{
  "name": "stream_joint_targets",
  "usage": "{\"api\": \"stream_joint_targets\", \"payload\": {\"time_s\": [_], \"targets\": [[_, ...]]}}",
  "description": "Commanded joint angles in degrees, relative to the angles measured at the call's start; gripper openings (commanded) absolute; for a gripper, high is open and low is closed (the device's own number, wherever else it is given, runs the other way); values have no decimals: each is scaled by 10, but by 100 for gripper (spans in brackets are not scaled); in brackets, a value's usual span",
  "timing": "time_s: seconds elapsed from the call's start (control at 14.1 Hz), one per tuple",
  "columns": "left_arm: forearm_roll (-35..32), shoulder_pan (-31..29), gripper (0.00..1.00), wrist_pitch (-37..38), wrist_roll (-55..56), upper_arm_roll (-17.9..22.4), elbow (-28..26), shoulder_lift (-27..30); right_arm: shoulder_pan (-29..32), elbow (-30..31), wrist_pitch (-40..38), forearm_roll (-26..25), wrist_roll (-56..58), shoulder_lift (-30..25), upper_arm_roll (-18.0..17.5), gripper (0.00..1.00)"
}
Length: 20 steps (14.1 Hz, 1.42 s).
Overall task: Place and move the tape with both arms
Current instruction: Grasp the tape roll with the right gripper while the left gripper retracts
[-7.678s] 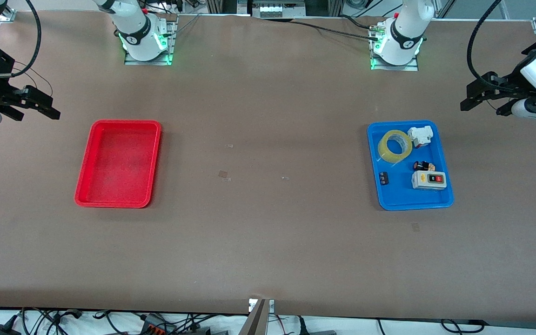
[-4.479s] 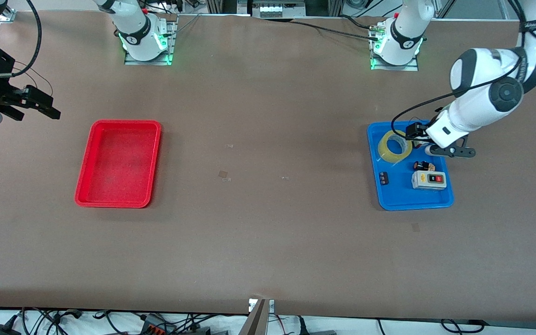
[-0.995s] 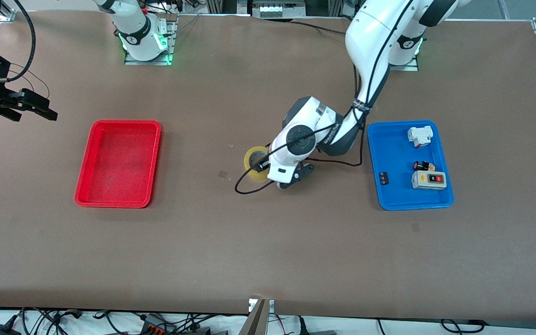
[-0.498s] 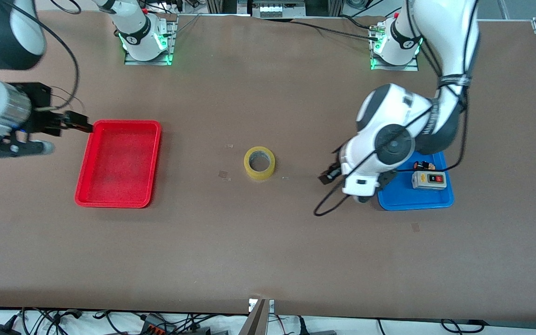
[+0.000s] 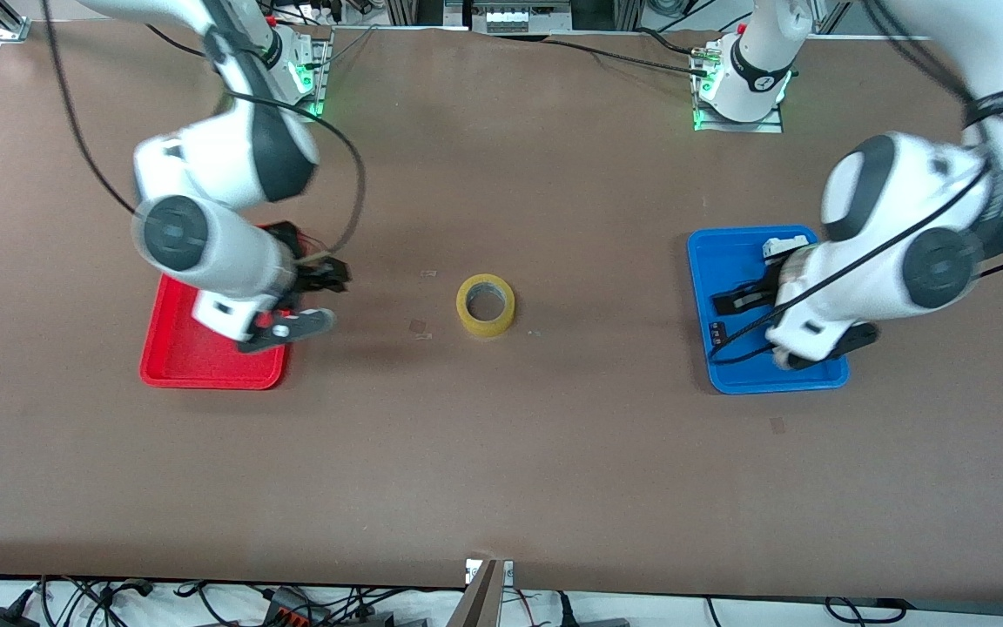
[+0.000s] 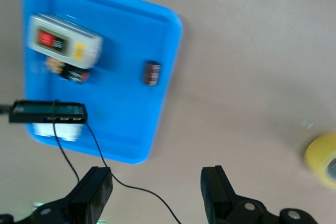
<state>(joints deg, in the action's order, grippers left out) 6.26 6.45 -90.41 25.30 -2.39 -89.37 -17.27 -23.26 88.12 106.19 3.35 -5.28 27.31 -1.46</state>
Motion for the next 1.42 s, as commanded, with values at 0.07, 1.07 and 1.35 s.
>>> {"api": "stream_joint_targets", "payload": {"time_s": [0.07,1.07,1.35], "targets": [[-23,-49,100,44,-148,-9,-64,123,-76,-125,16,0,-117,119,7,100],[-55,-70,100,69,-350,28,13,181,-144,-92,98,-15,-221,199,5,100],[-52,-61,100,79,-348,35,16,172,-145,-92,102,8,-222,205,5,99]]}}
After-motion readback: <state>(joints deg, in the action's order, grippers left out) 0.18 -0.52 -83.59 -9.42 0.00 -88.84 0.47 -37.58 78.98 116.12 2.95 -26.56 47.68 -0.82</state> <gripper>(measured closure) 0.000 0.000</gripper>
